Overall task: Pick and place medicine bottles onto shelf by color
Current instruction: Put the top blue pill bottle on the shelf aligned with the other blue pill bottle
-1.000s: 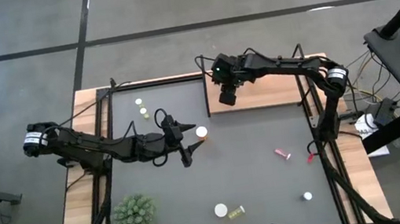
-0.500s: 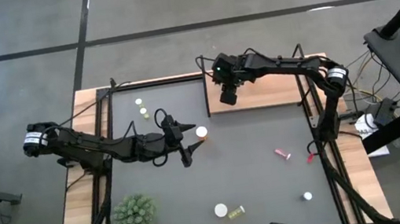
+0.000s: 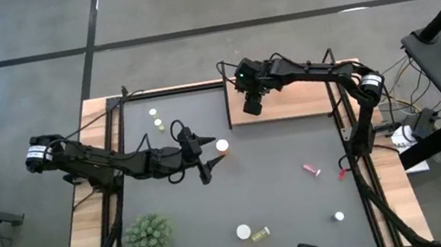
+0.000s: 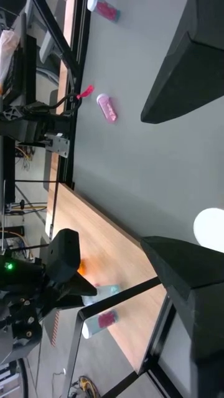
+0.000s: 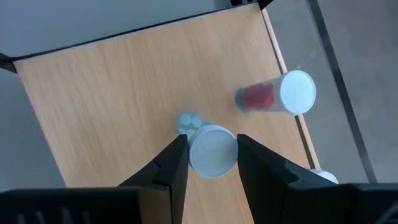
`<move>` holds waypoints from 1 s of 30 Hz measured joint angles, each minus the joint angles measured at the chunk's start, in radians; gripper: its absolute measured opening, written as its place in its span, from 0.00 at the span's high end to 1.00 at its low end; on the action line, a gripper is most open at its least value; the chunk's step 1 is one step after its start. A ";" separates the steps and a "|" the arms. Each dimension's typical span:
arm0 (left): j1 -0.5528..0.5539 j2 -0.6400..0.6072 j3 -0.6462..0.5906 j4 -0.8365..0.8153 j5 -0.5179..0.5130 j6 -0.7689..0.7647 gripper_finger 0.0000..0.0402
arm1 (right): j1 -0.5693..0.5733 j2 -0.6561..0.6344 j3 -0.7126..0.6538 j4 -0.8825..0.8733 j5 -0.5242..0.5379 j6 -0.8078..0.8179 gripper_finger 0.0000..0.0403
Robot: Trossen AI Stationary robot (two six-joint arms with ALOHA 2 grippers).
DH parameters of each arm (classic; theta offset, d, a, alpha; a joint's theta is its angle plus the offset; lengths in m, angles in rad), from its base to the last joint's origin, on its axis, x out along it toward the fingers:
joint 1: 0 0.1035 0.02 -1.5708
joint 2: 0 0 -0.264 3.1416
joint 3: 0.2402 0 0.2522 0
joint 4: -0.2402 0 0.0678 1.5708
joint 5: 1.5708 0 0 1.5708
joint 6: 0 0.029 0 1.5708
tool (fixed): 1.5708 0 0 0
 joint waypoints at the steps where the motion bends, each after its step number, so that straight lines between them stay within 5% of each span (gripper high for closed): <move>1: 0.000 0.000 0.000 0.000 0.000 0.000 0.27 | -0.001 0.000 -0.001 0.005 0.000 0.001 0.71; 30: 0.000 0.000 -0.007 0.001 0.000 0.000 0.27 | -0.003 -0.002 -0.017 0.031 -0.004 0.003 0.70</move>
